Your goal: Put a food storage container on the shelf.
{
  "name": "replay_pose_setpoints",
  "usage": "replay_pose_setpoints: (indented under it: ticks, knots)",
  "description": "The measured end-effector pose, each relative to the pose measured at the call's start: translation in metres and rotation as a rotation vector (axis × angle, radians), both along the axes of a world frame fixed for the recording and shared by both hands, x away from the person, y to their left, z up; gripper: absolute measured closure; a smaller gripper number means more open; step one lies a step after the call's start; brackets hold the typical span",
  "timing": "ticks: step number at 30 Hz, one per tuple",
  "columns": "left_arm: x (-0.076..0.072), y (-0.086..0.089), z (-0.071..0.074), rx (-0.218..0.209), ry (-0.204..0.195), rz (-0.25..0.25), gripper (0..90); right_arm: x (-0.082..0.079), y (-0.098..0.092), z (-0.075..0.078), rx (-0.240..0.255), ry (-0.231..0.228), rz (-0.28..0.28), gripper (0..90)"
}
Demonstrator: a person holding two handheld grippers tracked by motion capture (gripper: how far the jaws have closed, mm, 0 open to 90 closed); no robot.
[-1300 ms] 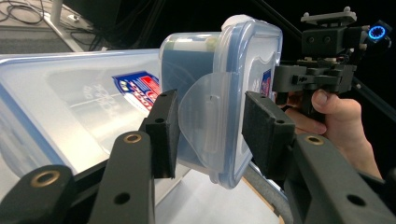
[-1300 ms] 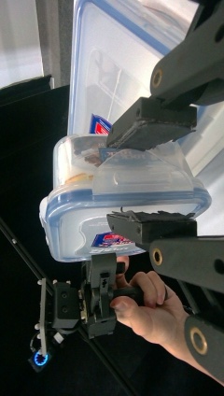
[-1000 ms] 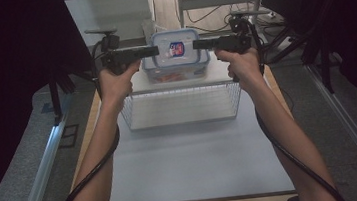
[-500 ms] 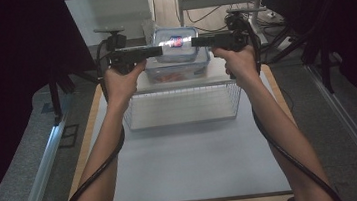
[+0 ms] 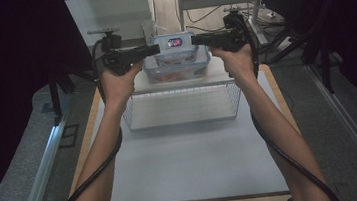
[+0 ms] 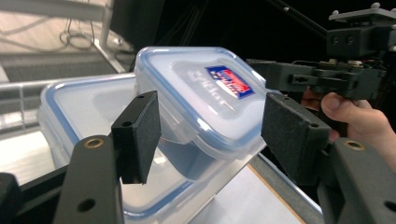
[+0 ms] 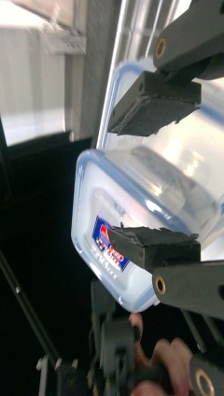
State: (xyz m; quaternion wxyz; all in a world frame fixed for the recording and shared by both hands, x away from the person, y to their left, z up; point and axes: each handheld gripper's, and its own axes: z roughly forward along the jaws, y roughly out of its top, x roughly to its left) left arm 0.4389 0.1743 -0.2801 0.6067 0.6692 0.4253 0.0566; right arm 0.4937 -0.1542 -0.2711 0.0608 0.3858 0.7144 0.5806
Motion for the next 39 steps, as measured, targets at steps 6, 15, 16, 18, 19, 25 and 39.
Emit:
replay_pose_setpoints:
  ticks: [6,15,16,18,19,25,39]
  knots:
    - [-0.022,0.007,-0.005,0.061,-0.079,-0.008,53.1,-0.017,-0.012,0.001,0.007,-0.056,0.015,61.2]
    - [-0.031,-0.012,-0.020,0.239,-0.135,-0.054,89.8,-0.048,0.002,-0.012,-0.149,-0.137,0.096,89.5]
    - [-0.030,-0.015,-0.020,0.244,-0.132,-0.056,89.8,-0.049,0.006,-0.013,-0.166,-0.143,0.104,89.6]
    - [-0.028,-0.020,-0.020,0.258,-0.130,-0.059,89.8,-0.050,0.012,-0.015,-0.190,-0.150,0.111,89.6]
    - [-0.027,-0.022,-0.020,0.267,-0.132,-0.056,89.8,-0.050,0.015,-0.016,-0.197,-0.153,0.114,89.6]
    - [-0.020,-0.024,-0.020,0.270,-0.112,-0.030,89.8,-0.045,0.018,-0.020,-0.195,-0.135,0.103,89.7]
    - [-0.036,-0.030,-0.028,0.303,-0.150,-0.053,72.3,-0.051,0.010,-0.027,-0.164,-0.137,0.127,77.5]
